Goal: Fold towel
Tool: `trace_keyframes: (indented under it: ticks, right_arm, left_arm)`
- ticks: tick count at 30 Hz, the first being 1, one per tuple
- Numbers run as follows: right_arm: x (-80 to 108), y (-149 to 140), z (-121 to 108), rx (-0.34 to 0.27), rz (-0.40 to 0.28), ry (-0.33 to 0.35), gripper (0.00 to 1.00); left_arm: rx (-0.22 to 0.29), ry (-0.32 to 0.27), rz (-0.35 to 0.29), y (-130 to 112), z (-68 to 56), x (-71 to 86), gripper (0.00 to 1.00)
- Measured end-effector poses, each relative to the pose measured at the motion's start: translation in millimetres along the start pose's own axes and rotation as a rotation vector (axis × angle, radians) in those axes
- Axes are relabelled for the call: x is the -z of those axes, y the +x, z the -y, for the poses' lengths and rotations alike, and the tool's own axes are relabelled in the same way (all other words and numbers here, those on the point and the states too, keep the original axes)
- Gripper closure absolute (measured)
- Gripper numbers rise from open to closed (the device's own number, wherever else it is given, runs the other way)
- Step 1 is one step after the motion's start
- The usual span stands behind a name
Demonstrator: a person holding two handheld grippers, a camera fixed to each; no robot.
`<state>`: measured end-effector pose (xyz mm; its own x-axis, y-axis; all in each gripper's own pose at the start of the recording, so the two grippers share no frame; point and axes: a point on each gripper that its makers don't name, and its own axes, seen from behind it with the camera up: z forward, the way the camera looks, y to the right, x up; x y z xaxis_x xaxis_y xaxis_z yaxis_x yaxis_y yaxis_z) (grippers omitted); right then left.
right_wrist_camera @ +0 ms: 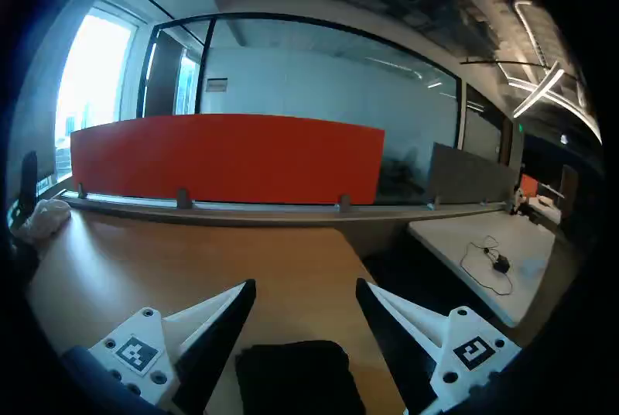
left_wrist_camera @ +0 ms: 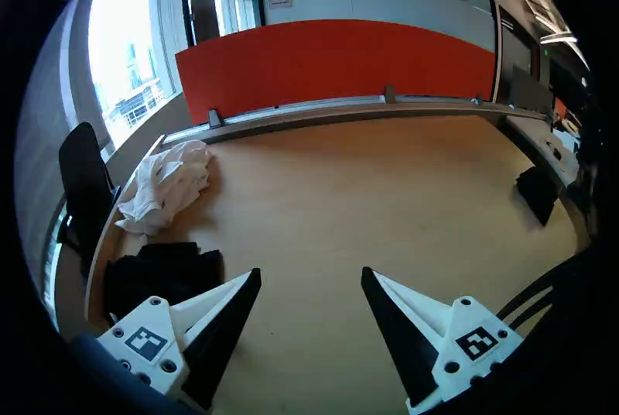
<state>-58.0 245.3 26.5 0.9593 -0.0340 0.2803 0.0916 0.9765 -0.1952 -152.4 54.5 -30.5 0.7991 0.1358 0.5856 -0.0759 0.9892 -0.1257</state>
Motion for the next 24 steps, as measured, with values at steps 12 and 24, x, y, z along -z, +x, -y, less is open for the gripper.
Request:
trace_keyframes:
  ticks: [12, 24]
  right_arm:
    - [6.2, 28.6, 10.1, -0.021, -0.062, 0.001, 0.0]
    - [19.2, 60.1, 28.2, -0.037, -0.151, 0.012, 0.0]
  left_arm:
    - [0.015, 0.009, -0.066, 14.6, 2.7, -1.7, 0.04]
    - [0.083, 0.054, -0.275, 65.9, 18.4, 5.2, 0.04]
